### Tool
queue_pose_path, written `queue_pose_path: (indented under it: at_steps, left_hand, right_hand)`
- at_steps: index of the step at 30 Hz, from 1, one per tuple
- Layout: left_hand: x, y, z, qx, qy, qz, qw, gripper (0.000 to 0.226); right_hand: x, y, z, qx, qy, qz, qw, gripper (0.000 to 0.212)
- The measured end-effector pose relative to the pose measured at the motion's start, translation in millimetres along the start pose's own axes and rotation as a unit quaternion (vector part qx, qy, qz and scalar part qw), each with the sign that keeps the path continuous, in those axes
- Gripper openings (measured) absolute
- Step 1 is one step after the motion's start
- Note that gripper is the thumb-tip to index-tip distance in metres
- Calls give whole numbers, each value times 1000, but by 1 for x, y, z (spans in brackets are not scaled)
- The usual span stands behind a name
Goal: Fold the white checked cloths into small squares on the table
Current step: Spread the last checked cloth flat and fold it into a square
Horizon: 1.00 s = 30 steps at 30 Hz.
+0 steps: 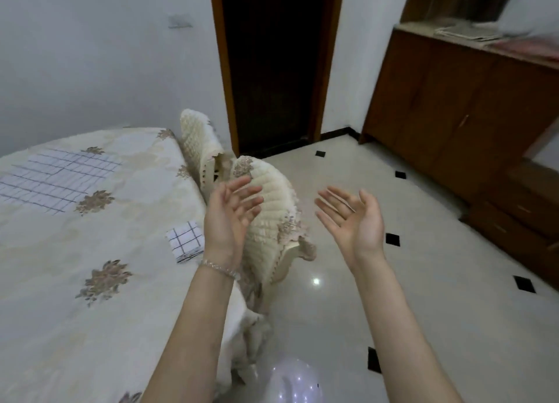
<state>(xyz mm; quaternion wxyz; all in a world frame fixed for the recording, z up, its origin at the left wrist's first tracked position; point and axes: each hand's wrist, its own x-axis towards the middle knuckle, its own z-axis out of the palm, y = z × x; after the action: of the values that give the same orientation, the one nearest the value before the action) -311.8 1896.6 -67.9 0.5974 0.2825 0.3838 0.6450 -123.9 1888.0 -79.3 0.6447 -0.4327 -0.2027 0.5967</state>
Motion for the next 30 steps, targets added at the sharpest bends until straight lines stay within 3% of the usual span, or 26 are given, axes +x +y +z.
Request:
queue_pose_path:
  at_steps: [6,14,21,30]
  left_hand:
    - [-1,-56,71,20,-60,-53,997,43]
    - [49,-84,120,25,-84,-65,994,43]
    - [141,-112,151,24,-85,-63,994,43]
    - [299,-99,194,50,-81,-11,995,45]
  right_hand:
    - [7,-44,-75,14,49,-34,998,49]
    - [58,-68,-104,44,76,-43,995,47]
    - [163,-87,-97,30,73,-43,996,45]
    - [315,-134,-43,-13,34,-70,997,45]
